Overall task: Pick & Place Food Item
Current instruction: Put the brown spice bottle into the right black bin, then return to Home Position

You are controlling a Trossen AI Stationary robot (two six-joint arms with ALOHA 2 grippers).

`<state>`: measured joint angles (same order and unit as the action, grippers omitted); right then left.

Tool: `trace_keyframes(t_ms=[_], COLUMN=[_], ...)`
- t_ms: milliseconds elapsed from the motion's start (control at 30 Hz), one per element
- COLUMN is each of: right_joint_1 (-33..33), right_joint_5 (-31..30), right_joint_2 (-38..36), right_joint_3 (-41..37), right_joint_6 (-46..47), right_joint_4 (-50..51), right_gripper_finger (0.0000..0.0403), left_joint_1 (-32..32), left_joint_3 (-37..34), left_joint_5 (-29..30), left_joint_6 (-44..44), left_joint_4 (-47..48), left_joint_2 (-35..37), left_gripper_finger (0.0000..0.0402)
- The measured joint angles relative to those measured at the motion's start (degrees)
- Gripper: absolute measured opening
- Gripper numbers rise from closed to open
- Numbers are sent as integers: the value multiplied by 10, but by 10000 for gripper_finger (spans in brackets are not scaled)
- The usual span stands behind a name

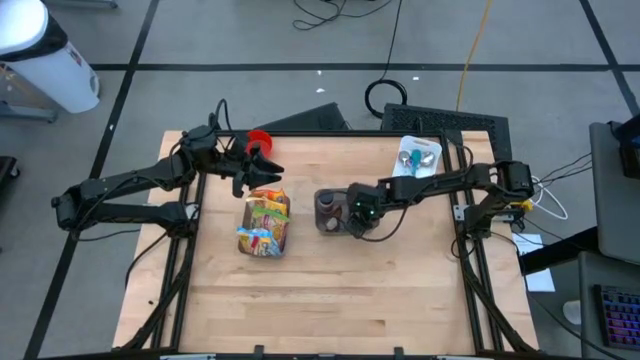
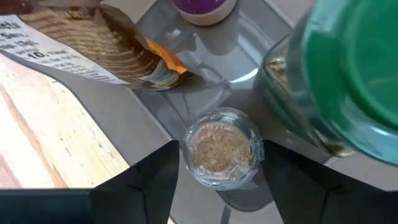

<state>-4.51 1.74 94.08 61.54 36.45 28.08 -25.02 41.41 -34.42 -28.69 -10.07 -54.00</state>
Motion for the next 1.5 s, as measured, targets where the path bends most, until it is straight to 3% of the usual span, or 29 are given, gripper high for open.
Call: trace_keyframes(t_ms=[333,633,767,867,1000,1100,1333,1500], right_joint_1=[-29,-34,-34,-33,-22,-14,-10,-10], right_joint_5=[32,26,-18,-89,-188,-225,-227,-241], right_joint_2=[-33,-120,-182,-243,-319,-373,-496,-592], right_joint_3=[14,24,24,24,22,0,-121,-201], right_joint_6=[-26,-44,-46,-65,-98,-132,-148,-133], right_joint_4=[3,37,41,33,21,-47,-216,-284], right_gripper_finger=[215,197,184,167,133,100,13,7], left_joint_1=[-4,-60,-107,-150,-198,-216,-220,-220], left_joint_3=[6,51,52,51,23,-9,-120,-181], left_joint_5=[-2,-67,-67,-65,-60,-54,-10,10], left_joint_6=[14,14,11,17,6,-22,-78,-112], left_joint_4=[-5,41,57,100,135,128,77,25], left_joint_2=[5,46,105,160,232,278,377,444], left_gripper_finger=[186,186,186,186,186,186,186,186])
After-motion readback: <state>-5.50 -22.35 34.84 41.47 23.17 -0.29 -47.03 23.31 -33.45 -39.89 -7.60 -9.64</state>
